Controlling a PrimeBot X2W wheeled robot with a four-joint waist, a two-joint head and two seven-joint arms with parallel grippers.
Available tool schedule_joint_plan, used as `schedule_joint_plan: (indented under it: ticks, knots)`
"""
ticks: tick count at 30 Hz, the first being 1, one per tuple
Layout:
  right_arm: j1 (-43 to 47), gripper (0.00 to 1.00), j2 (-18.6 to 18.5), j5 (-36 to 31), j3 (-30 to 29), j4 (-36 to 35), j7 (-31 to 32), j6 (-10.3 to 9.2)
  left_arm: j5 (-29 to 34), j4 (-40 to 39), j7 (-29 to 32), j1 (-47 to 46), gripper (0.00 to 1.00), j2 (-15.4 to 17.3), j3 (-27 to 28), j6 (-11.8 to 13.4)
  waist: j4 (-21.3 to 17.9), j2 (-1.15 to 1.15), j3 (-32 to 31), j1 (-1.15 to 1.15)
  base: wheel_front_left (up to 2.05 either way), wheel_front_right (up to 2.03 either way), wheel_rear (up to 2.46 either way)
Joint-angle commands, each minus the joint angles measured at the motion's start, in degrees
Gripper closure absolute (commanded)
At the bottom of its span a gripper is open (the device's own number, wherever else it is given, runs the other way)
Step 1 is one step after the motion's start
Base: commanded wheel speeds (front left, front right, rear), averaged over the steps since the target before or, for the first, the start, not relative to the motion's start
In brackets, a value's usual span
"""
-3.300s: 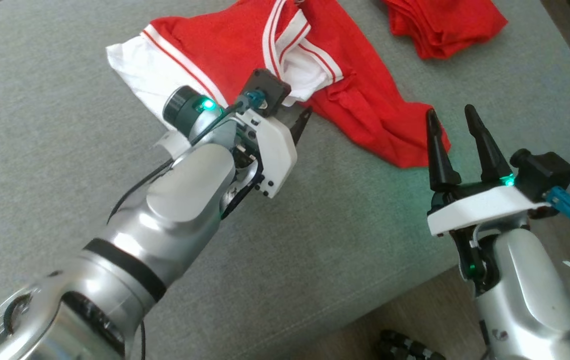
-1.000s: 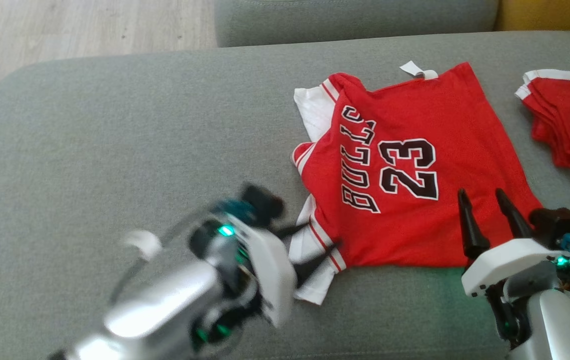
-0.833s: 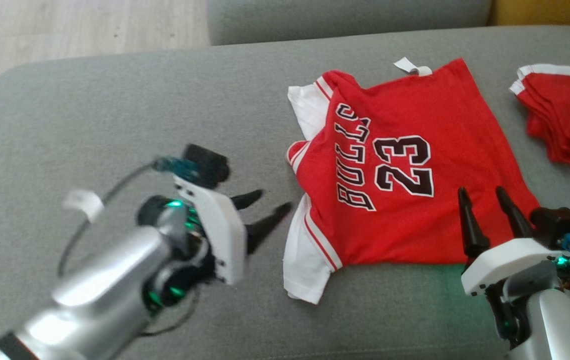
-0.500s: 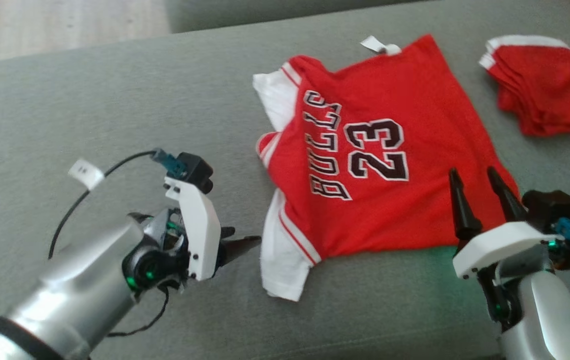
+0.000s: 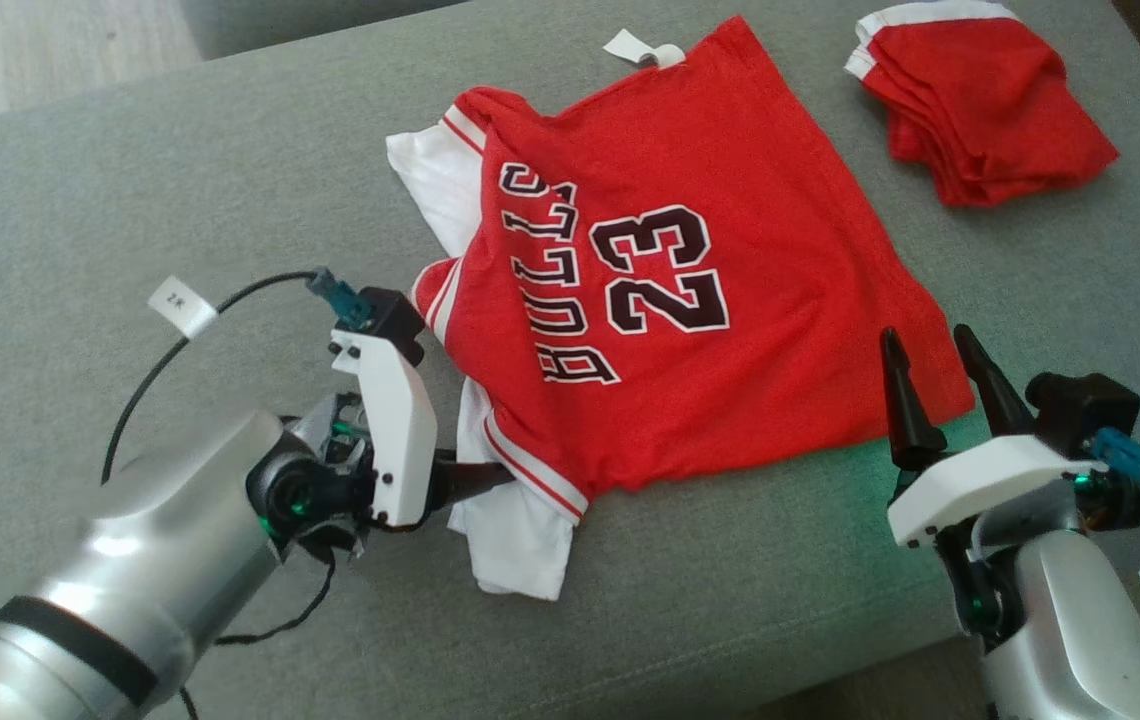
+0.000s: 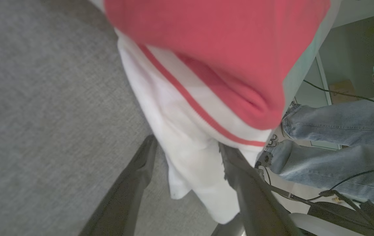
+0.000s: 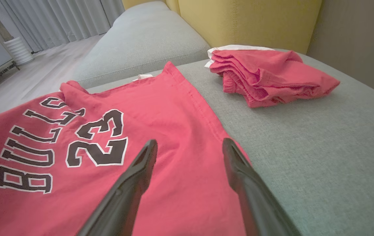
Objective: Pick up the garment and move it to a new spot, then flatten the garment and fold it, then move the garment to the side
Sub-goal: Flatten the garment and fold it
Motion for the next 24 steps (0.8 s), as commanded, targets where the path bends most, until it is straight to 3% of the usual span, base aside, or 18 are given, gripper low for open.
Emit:
schedule_joint_plan:
  ticks: [1,2,3,4,14,24]
  knots:
    - [-2.28,0.0,-0.09,0.36,1.19,-1.31,-0.93,-0.04,-0.73,0.09,0.25,-2.96,0.0,0.58,1.65,-0.13,-0.43,0.0,0.18,0.0,0.0,0.0,0.0]
    - [-2.37,0.0,-0.08,0.39,1.18,-1.09,-1.02,-0.04,-0.84,0.37,0.35,-2.95,0.19,0.41,1.56,-0.2,-0.51,0.0,0.19,0.0,0.0,0.0,0.0]
    - [-2.43,0.0,-0.08,0.47,1.18,-0.88,-1.12,-0.04,-0.85,0.62,0.36,-2.95,0.82,0.25,1.45,-0.26,-0.53,0.0,0.14,0.0,0.0,0.0,0.0]
    - [-2.46,0.0,-0.08,0.54,1.14,-0.7,-1.21,-0.04,-0.76,0.86,0.3,-2.98,1.0,0.13,1.31,-0.32,-0.45,0.0,0.05,0.0,0.0,0.0,0.0]
    - [-0.77,0.0,-0.1,-0.69,-1.27,-0.5,-0.89,-0.04,-0.3,-2.09,-2.07,-5.77,1.0,2.31,3.03,-0.36,5.72,0.0,-4.2,0.0,0.0,0.0,0.0]
    - [1.19,0.0,-0.94,-1.61,-3.04,-0.49,2.5,-0.04,-1.36,-13.59,-3.63,-1.96,1.0,9.39,5.77,6.86,12.31,0.0,-6.33,0.0,0.0,0.0,0.0]
